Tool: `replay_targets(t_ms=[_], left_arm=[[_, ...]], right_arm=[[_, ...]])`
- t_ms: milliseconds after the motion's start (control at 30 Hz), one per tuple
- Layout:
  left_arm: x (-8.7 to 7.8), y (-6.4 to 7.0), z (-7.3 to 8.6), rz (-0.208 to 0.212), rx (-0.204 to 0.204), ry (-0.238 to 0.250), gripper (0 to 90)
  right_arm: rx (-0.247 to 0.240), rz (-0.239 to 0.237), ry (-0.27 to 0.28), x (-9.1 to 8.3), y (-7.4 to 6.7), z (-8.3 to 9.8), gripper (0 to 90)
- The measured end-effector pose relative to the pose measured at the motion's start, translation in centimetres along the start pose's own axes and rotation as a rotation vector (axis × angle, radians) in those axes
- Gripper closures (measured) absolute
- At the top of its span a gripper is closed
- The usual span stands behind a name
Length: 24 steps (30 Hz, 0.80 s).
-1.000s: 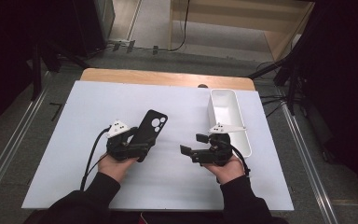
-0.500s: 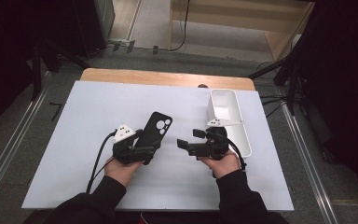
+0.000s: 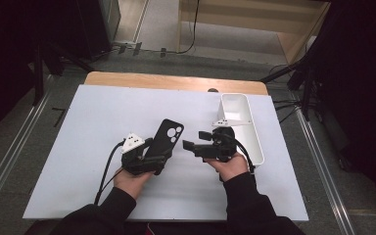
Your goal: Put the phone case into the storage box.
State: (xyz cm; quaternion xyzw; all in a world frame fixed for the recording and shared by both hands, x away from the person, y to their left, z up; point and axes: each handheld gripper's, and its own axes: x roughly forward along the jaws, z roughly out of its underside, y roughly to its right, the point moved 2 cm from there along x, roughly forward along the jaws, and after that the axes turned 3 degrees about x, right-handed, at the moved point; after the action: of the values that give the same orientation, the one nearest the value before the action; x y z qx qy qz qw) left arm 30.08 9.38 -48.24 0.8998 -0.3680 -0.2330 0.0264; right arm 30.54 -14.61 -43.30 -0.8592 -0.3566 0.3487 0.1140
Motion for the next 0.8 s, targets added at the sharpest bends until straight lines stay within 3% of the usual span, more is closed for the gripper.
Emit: replay_targets(t_ms=[133,800], left_arm=[[0.0,0.3,0.0,0.003,0.012,0.013,14.4],[0.5,0.8,0.4,0.022,-0.03,0.033,14.4]], right_arm=[[0.003,-0.005,-0.013,0.3,0.0,-0.4,22.7],[0.095,-0.014,-0.026,2.2,0.7,-1.4,29.2]])
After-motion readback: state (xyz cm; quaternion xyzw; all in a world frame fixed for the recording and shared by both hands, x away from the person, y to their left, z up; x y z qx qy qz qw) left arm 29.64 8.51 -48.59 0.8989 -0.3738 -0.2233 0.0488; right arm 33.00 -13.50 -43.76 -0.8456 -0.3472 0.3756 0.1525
